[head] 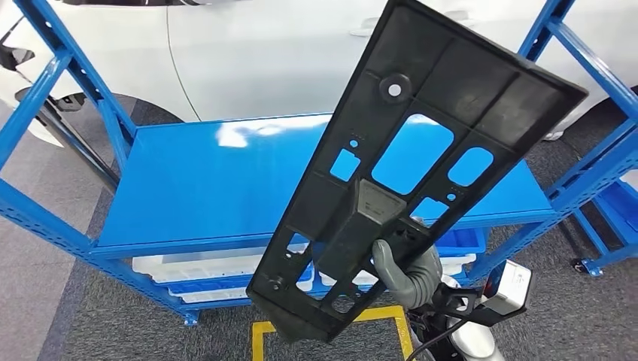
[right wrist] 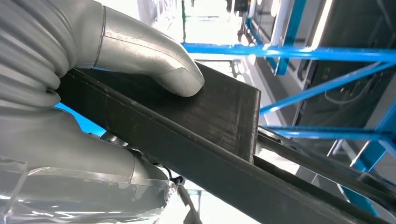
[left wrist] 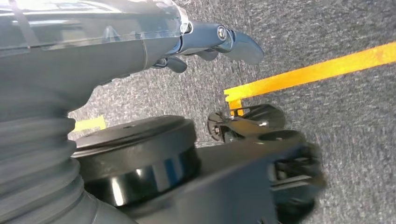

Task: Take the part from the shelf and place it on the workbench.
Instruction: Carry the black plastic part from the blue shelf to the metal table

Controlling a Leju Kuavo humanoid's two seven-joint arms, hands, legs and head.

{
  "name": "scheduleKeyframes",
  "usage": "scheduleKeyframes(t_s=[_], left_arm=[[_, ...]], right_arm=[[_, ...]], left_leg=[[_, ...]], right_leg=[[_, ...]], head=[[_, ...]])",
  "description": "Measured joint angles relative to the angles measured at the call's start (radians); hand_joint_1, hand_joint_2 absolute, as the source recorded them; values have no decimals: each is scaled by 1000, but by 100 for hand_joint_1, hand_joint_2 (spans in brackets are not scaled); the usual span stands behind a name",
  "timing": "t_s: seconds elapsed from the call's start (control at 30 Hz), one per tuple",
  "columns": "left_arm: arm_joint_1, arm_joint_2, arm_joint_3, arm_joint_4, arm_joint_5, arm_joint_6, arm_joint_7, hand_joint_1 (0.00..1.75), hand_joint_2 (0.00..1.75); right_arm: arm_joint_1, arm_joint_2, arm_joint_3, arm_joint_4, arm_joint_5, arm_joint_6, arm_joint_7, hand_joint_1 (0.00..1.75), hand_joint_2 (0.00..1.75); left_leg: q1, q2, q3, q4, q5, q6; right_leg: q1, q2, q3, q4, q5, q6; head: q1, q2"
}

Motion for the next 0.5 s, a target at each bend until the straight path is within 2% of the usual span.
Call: scheduleKeyframes(t_s=[0.1, 0.13, 0.23, 0.3, 0.33, 0.37, 0.43, 0.47, 0.5], left_arm=[[0, 0, 0, 0, 0, 0, -2, 0, 175], [0, 0, 0, 0, 0, 0, -3, 0, 175], [0, 0, 0, 0, 0, 0, -3, 0, 175], [0, 2, 0, 0, 0, 1, -4, 0, 175], [1, 2, 0, 0, 0, 1, -6, 0, 175], [-1, 3, 0, 0, -1, 2, -7, 0, 175], [-1, 2, 0, 1, -4, 4, -7, 0, 175], [-1, 1, 0, 1, -5, 5, -6, 0, 175], [0, 0, -1, 1, -6, 5, -6, 0, 175]], right_arm=[[3, 0, 0, 4, 0, 0, -8, 175, 175], [3, 0, 0, 5, 0, 0, -9, 175, 175], [3, 0, 0, 5, 0, 0, -9, 175, 175], [3, 0, 0, 8, -3, 2, -16, 175, 175], [3, -1, 0, 12, -6, 2, -22, 175, 175], [3, -4, -1, 17, -11, 3, -31, 175, 175], [3, -11, -2, 30, -18, 0, -46, 175, 175], [4, -15, -2, 35, -20, -3, -52, 175, 175], [5, -16, -2, 38, -21, -7, -52, 175, 175]], left_leg=[[1, -6, 40, -92, 70, 5], [1, -8, 48, -109, 80, 6], [1, -8, 49, -112, 81, 6], [4, -59, 86, -192, 106, 13], [4, -82, 104, -235, 119, 17], [6, -94, 123, -282, 135, 27], [3, -42, 127, -302, 145, 45], [3, -13, 129, -308, 148, 53], [0, 9, 128, -307, 147, 55]], right_leg=[[0, 27, 2, 2, 0, 1], [0, 30, 2, 2, 0, 1], [0, 30, 2, 2, 0, 1], [-2, 42, 0, 3, 1, 5], [-5, 57, -5, 3, 3, 13], [-6, 62, -12, 7, 2, 25], [-7, 23, -81, 136, -60, 50], [-6, -6, -118, 213, -94, 57], [-7, -27, -147, 277, -118, 59]], head=[[0, 0], [0, 0], [0, 0], [0, 0], [0, 0], [0, 0], [0, 0], [0, 0], [0, 0]])
